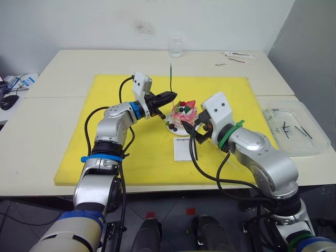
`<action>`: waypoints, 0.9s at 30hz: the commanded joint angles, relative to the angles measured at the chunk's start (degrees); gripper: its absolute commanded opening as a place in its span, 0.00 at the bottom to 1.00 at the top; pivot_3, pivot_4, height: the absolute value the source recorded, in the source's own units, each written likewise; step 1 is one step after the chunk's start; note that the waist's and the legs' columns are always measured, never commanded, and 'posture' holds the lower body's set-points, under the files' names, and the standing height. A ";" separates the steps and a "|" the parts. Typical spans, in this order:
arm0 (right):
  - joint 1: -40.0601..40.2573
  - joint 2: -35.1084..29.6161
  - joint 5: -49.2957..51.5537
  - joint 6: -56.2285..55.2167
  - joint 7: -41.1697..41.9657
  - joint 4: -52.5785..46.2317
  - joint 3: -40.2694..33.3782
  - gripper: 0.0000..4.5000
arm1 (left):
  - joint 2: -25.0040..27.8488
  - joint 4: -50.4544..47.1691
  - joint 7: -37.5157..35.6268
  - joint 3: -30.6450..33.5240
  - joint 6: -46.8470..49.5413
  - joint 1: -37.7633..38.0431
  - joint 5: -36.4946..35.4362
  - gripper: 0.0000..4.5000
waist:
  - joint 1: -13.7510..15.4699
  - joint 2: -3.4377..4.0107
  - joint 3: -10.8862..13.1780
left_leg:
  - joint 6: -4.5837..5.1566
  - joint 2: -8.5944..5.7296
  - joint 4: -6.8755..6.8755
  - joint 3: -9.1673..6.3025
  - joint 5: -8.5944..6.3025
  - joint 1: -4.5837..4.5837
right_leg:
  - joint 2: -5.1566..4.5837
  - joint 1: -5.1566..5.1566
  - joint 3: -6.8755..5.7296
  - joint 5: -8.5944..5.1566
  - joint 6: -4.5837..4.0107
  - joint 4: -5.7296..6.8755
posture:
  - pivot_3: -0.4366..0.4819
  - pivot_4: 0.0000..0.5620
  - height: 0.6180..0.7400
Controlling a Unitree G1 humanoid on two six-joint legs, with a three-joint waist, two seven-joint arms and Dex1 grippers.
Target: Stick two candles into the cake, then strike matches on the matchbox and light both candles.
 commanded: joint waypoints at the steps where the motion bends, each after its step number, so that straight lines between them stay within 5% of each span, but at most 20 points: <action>1: -0.46 0.51 0.07 -0.12 -0.38 -2.11 -1.06 0.99 | -0.04 -2.87 -0.79 0.16 -0.06 -0.51 -0.66 0.00 | 0.00 0.00 0.00 | 0.00 0.00 0.00 0.00 0.00 0.00 | 0.00 0.00 0.00 0.00 0.00 0.00 | 0.48 0.27 1.00; 27: -0.14 1.35 -0.02 0.04 -0.47 -1.78 -1.86 0.99 | -0.68 -3.55 -1.22 -3.45 -10.80 4.54 4.58 0.00 | 0.03 0.00 0.00 | 0.00 0.00 0.00 0.00 0.00 0.00 | 0.00 0.00 0.00 0.00 -0.01 0.01 | 0.48 0.27 1.00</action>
